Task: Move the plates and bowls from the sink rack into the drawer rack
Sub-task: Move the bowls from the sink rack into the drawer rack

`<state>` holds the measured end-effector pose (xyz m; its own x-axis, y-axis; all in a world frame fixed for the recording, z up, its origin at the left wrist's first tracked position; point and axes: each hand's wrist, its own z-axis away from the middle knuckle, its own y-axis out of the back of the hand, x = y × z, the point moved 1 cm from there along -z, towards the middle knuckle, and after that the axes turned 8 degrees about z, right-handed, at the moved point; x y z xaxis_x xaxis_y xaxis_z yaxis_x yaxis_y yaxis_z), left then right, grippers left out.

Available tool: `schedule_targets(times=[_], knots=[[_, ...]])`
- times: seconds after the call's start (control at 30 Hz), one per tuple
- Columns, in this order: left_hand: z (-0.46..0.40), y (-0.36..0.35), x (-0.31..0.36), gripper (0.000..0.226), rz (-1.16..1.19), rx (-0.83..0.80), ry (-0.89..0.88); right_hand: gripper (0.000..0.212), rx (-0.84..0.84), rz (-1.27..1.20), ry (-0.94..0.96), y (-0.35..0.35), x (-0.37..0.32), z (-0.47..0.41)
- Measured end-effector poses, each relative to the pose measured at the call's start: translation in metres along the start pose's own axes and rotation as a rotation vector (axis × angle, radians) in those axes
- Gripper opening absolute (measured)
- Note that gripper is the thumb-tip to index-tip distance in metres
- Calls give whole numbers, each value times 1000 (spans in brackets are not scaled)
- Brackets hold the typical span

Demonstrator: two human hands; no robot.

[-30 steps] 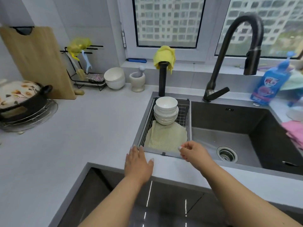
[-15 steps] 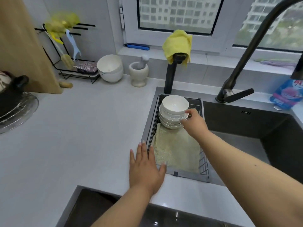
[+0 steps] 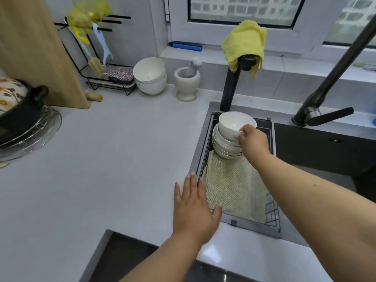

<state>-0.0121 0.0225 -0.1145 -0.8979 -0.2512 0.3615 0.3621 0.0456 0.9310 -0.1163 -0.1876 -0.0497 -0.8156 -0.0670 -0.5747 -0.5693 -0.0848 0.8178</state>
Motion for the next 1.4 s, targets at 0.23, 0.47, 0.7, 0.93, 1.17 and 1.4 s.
schedule_targets(times=[0.23,0.47,0.7,0.93,1.17,1.4], knots=[[0,5,5,81,-37,-39,41,3,122,-269,110,33,0,51],[3,14,3,69,430,55,94,9,75,-304,106,53,28,137],[48,48,54,39,1161,130,378,16,-36,-283,106,74,82,211],[131,54,128,37,1519,-100,557,12,-127,-279,222,102,118,286],[237,53,131,31,1711,95,669,6,-199,-478,306,118,118,364],[354,67,101,22,1752,411,781,41,-782,-779,48,91,82,434]])
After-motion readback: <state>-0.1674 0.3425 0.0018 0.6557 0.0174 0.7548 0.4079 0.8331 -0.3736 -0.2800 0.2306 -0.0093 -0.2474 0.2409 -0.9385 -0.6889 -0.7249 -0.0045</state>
